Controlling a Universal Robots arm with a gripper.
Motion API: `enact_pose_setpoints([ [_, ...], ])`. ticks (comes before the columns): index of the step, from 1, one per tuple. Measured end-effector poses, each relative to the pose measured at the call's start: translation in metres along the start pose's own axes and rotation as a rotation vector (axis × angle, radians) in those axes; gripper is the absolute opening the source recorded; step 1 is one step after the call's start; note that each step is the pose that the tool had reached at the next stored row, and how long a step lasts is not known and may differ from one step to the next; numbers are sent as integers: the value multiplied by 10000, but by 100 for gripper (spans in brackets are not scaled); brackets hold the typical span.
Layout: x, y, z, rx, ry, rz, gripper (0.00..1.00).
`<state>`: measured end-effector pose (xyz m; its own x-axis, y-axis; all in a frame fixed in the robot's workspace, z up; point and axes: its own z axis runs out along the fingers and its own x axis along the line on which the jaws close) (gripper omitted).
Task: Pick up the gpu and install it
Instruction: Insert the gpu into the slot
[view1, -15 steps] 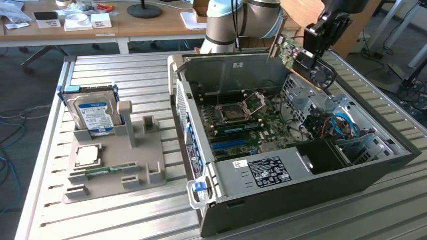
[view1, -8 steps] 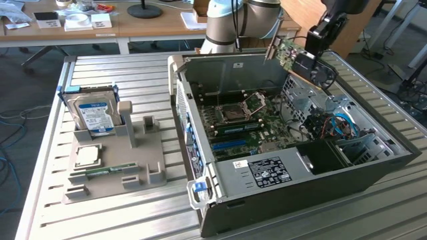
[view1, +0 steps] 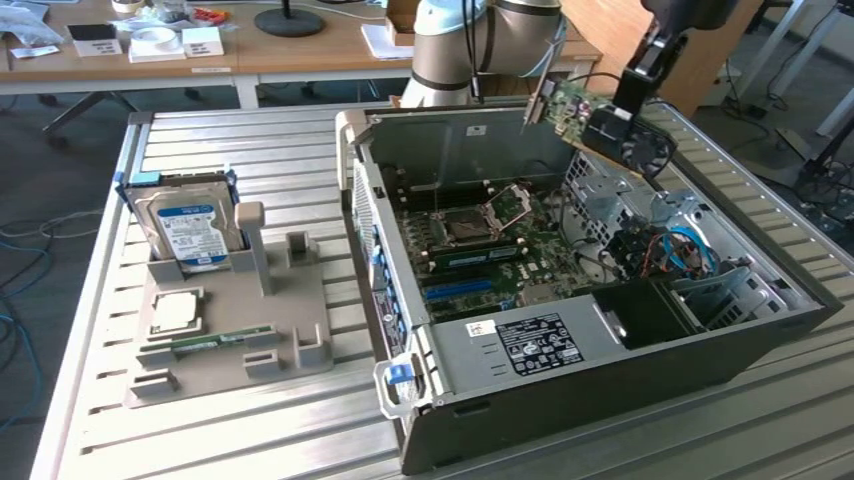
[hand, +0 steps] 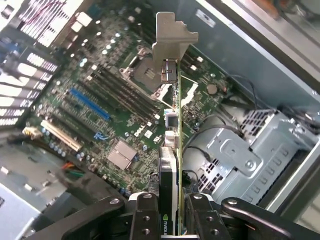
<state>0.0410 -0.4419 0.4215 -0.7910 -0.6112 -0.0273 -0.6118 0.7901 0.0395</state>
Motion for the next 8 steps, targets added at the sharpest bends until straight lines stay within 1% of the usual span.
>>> enact_pose_setpoints([
  [8, 0, -1, 14, -40, 57, -1448, 27],
])
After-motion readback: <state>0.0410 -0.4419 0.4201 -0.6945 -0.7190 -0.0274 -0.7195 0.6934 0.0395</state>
